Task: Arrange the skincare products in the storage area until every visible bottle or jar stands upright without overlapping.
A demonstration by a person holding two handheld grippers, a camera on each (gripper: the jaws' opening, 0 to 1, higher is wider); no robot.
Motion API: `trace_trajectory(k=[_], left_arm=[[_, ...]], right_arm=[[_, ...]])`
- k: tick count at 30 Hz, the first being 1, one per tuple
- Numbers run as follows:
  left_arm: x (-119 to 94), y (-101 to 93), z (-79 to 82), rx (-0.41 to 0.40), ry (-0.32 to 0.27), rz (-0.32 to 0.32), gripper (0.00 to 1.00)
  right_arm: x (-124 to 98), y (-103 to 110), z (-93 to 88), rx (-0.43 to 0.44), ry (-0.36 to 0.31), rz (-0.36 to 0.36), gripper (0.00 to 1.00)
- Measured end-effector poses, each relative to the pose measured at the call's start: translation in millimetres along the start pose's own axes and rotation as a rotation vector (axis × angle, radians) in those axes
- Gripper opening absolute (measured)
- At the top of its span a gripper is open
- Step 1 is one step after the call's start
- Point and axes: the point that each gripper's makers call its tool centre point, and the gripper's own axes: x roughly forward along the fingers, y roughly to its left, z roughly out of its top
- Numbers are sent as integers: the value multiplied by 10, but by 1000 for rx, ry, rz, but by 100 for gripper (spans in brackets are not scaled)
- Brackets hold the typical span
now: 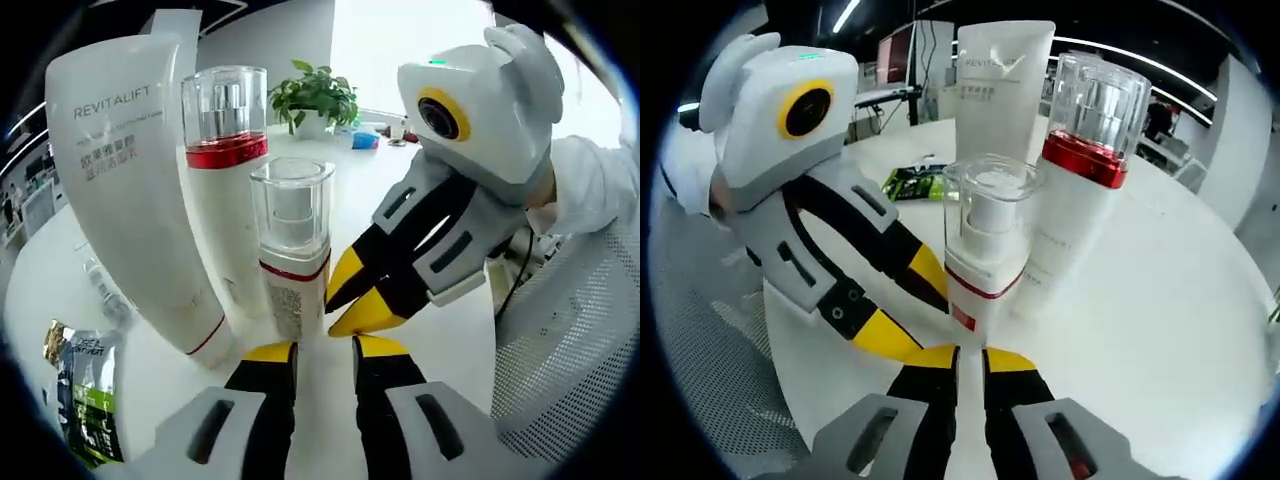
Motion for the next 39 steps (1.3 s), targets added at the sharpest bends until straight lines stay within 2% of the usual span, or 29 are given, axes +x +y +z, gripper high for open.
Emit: trace_trajectory(k=[12, 30, 36, 39], left_arm=[[16, -16, -5, -10, 6, -8, 17], [38, 71, -24, -17, 22, -8, 18], [-58, 148, -120, -36, 30, 13, 18], [-61, 153, -96, -54, 9, 12, 18]], right_arm=[[7, -9, -2, 5, 4, -5, 0], [59, 4, 77, 4, -8, -3, 0], [22, -106, -16, 47, -8, -23, 0], [30, -121, 7, 52, -19, -31, 0]])
